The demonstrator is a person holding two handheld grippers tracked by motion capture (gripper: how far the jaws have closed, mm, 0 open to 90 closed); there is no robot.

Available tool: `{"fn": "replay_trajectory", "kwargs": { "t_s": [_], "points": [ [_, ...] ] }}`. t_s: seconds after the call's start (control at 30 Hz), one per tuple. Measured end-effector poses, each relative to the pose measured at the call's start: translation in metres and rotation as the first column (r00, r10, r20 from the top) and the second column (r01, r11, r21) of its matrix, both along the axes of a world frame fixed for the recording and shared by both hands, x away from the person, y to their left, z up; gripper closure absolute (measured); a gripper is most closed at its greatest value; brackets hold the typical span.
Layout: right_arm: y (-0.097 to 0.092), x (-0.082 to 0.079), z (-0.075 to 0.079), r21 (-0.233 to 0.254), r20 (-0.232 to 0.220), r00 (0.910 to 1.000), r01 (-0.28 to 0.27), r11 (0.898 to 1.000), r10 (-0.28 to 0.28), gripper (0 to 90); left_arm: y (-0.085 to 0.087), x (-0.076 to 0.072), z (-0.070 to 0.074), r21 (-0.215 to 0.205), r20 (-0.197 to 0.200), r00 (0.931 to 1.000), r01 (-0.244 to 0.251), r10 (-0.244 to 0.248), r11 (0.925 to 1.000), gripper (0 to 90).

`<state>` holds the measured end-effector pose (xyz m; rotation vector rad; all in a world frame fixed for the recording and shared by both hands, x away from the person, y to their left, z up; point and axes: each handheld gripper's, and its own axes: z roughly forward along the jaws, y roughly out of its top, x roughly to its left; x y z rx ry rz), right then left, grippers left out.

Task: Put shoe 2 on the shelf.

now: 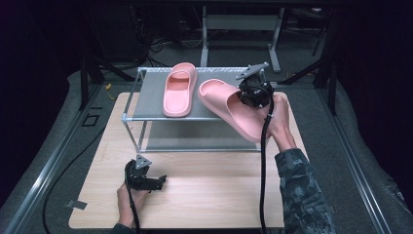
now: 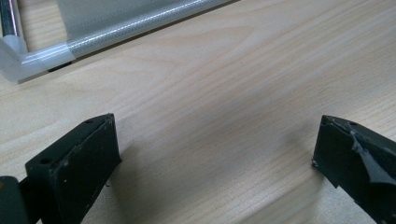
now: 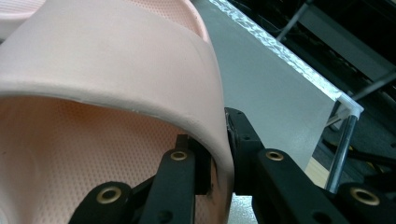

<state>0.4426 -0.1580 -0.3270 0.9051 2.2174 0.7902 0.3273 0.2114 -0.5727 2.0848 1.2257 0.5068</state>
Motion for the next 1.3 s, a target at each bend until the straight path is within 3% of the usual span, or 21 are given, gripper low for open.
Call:
{"fn": "replay_trajectory", "kwargs": {
  "t_s": [0.27,0.4,0.47,0.5,0.63,1.0,1.2,1.3],
  "points": [
    [0.008,0.016,-0.004,-0.005,-0.021,0.9971,0.073,0.997,-0.073,81.9,0.000,0.000,0.000,0.000,0.000,1.0000,0.000,0.000,1.0000,0.2],
    [0.014,0.024,-0.005,-0.003,-0.024,0.9890,0.146,0.989,-0.146,81.8,0.000,0.000,0.000,0.000,0.000,1.0000,0.000,0.000,1.0000,0.2],
    [0.014,0.026,-0.005,0.014,-0.032,0.9896,0.141,0.990,-0.140,81.8,0.000,0.000,0.000,0.000,0.000,1.0000,0.000,0.000,1.0000,0.2],
    [0.016,0.029,-0.005,0.009,-0.035,0.9838,0.176,0.984,-0.176,81.8,0.000,0.000,0.000,0.000,0.000,1.0000,-0.001,0.001,1.0000,0.2],
    [0.017,0.036,-0.008,0.018,-0.054,0.9752,0.216,0.976,-0.215,81.6,0.000,0.000,0.000,-0.001,0.000,1.0000,-0.002,0.002,1.0000,0.3],
    [0.019,0.049,-0.019,0.027,-0.114,0.9527,0.287,0.958,-0.282,79.9,-0.001,0.000,0.000,-0.001,0.001,1.0000,-0.005,0.005,1.0000,0.2],
    [0.020,0.054,-0.018,0.029,-0.131,0.9466,0.300,0.953,-0.294,79.5,-0.001,0.000,0.000,-0.003,0.001,1.0000,-0.007,0.007,1.0000,0.2],
    [0.022,0.060,-0.018,0.023,-0.148,0.9350,0.329,0.944,-0.322,80.2,-0.001,0.000,0.000,-0.005,0.001,1.0000,-0.007,0.007,1.0000,0.2]
  ]
}}
